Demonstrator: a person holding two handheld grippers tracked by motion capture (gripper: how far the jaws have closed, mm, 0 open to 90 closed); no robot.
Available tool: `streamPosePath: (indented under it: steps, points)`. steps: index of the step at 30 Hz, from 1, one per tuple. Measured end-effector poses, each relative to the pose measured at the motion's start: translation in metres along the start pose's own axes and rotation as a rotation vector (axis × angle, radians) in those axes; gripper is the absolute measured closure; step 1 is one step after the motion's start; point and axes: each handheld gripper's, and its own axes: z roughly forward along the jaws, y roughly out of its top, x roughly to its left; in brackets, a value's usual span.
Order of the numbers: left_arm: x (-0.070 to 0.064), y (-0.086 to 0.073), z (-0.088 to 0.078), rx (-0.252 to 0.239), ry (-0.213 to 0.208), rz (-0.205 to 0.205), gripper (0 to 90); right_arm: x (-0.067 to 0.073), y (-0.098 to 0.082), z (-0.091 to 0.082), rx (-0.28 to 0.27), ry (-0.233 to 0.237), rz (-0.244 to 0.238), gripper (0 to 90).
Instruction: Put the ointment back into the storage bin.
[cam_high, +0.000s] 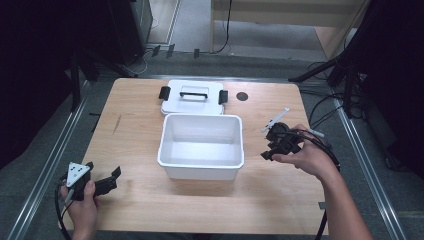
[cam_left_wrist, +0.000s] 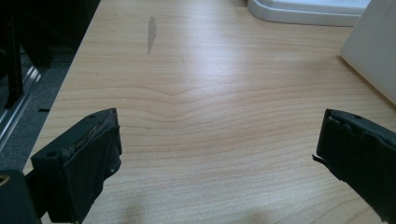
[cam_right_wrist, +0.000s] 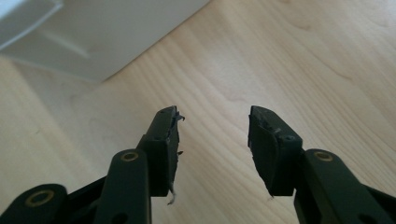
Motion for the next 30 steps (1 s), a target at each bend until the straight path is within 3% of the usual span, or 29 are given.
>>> streamPosePath:
  steps: [4, 6, 7, 10, 12, 13, 14, 18, 20, 30]
  points:
    - [0.000, 0.000, 0.000, 0.000, 0.000, 0.000, 0.3, -0.005, -0.011, 0.008, -0.050, -0.038, 0.041, 48.7]
    - [0.000, 0.000, 0.000, 0.000, 0.000, 0.000, 0.3, -0.007, -0.016, 0.013, -0.053, -0.029, 0.069, 44.1]
    - [0.000, 0.000, 0.000, 0.000, 0.001, 0.000, 0.3, -0.009, -0.018, 0.016, -0.030, -0.009, 0.123, 40.3]
    - [0.000, 0.000, 0.000, -0.001, 0.001, 0.000, 0.3, -0.011, -0.027, 0.020, -0.076, -0.067, 0.157, 33.4]
    - [0.000, 0.000, 0.000, -0.001, 0.000, 0.000, 0.3, -0.012, -0.038, 0.022, -0.122, -0.109, 0.231, 24.0]
    - [0.000, 0.000, 0.000, 0.000, 0.001, 0.000, 0.3, -0.012, -0.038, 0.022, -0.122, -0.109, 0.231, 20.2]
    - [0.000, 0.000, 0.000, -0.001, 0.000, 0.001, 0.3, -0.013, -0.045, 0.023, -0.152, -0.142, 0.260, 14.7]
    - [0.000, 0.000, 0.000, 0.000, 0.001, 0.000, 0.3, -0.013, -0.057, 0.024, -0.210, -0.189, 0.297, 10.8]
    - [0.000, 0.000, 0.000, 0.001, 0.001, 0.002, 0.3, -0.014, -0.064, 0.025, -0.233, -0.200, 0.323, 0.2]
    - [0.000, 0.000, 0.000, 0.000, 0.002, 0.001, 0.3, -0.015, -0.101, 0.033, -0.364, -0.268, 0.397, 0.0]
